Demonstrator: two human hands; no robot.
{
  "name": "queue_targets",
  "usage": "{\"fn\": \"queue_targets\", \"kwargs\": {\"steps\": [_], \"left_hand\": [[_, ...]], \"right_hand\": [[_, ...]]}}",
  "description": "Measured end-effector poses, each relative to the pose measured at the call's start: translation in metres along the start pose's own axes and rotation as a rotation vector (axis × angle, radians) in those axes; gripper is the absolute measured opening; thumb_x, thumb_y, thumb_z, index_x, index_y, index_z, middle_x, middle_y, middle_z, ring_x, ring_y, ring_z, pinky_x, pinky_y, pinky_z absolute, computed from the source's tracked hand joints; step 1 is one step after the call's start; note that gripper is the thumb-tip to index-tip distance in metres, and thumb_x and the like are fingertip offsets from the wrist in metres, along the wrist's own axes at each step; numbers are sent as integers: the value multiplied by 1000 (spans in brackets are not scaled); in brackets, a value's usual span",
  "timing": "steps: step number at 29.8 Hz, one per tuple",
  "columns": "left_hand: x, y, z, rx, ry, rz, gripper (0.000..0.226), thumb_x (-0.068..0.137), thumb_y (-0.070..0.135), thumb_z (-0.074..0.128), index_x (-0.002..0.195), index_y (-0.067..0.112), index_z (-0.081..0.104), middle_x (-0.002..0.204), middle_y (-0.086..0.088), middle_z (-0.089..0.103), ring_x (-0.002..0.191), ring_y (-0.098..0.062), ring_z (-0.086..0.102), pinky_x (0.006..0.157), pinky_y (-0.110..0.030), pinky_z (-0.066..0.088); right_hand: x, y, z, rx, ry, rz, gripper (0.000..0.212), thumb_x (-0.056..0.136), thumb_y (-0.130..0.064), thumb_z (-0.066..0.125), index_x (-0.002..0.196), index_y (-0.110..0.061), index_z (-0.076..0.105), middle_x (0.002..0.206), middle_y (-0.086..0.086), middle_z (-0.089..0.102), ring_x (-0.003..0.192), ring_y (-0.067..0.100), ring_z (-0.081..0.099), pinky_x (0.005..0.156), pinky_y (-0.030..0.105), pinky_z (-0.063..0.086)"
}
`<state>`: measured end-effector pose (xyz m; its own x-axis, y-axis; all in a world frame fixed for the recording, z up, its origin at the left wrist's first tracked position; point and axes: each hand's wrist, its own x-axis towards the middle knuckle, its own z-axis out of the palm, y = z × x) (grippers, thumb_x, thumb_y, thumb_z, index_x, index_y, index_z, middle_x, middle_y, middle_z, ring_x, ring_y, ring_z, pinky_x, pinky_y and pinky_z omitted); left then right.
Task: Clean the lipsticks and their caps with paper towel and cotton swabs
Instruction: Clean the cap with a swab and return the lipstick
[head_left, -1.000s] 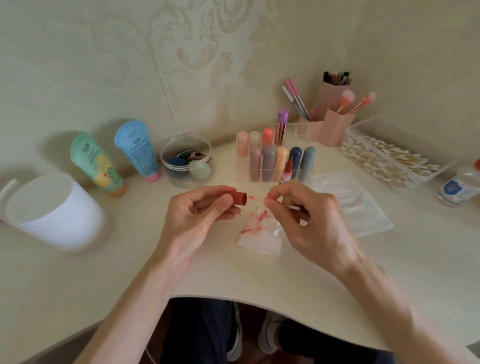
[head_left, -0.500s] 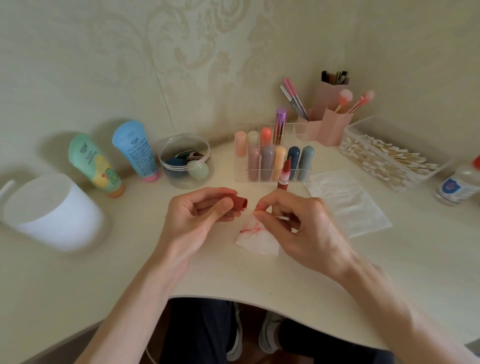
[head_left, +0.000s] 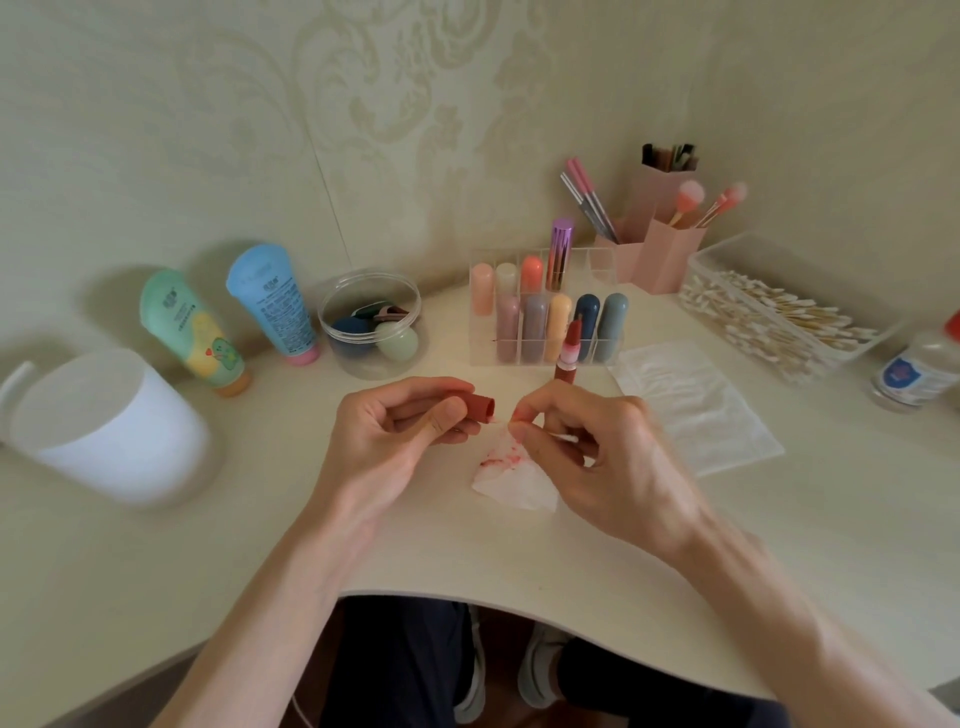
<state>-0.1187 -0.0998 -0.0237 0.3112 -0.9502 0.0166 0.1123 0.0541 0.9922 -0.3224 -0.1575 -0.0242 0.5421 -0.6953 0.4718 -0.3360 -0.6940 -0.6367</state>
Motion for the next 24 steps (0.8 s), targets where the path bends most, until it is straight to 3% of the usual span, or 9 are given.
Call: {"fn": "queue_targets", "kwargs": {"steps": [4, 8, 12, 16, 18, 21, 24], "left_hand": [[-1, -1, 1, 48, -27, 6, 22, 80, 15, 74, 100, 7, 77, 89, -11, 80, 75, -20, 77, 71, -23, 60], [-1, -1, 1, 82, -37, 21, 23, 82, 17, 74, 103, 6, 77, 92, -10, 81, 76, -21, 76, 70, -24, 60], [-1, 0, 1, 78, -23, 26, 22, 85, 19, 71, 104, 8, 76, 94, -9, 81, 79, -20, 76, 67, -22, 56], [-1, 3, 2, 75, -10, 14, 17, 93, 15, 69, 105, 7, 76, 97, -7, 80, 79, -19, 73, 62, -21, 52], [0, 4, 3, 81, -15, 10, 19, 92, 23, 70, 103, 10, 77, 95, -7, 80, 71, -17, 66, 56, -20, 45], [2, 5, 8, 68, -62, 11, 26, 85, 29, 73, 102, 10, 78, 85, -11, 76, 59, -15, 56, 48, -18, 35], [5, 9, 20, 105, -136, -18, 31, 79, 27, 80, 104, 9, 77, 86, -16, 77, 63, -17, 64, 48, -16, 40]], "right_hand": [[0, 0, -2, 113, -9, 50, 6, 100, -15, 71, 94, -15, 71, 57, -10, 36, 52, 10, 36, 57, 12, 30], [1, 3, -1, 28, 62, 102, 5, 99, -23, 71, 95, -21, 70, 57, -8, 47, 53, 17, 44, 57, 17, 34], [0, 3, -5, 124, -72, 80, 7, 100, -17, 70, 93, -18, 70, 55, -7, 37, 52, 14, 34, 56, 23, 33], [8, 10, -25, 208, -63, 99, 6, 99, -18, 72, 93, -18, 72, 63, -9, 56, 58, 13, 48, 60, 31, 41], [11, 22, -41, 125, -4, 101, 2, 95, -20, 76, 93, -21, 76, 80, -9, 67, 72, 15, 58, 66, 24, 42], [9, 47, -68, -83, 47, 223, 5, 88, -28, 82, 90, -33, 80, 90, -11, 62, 85, 7, 56, 72, 16, 37], [1, 70, -89, -267, 79, 377, 9, 86, -27, 85, 88, -35, 81, 88, -9, 60, 83, 7, 50, 75, 27, 36]]}}
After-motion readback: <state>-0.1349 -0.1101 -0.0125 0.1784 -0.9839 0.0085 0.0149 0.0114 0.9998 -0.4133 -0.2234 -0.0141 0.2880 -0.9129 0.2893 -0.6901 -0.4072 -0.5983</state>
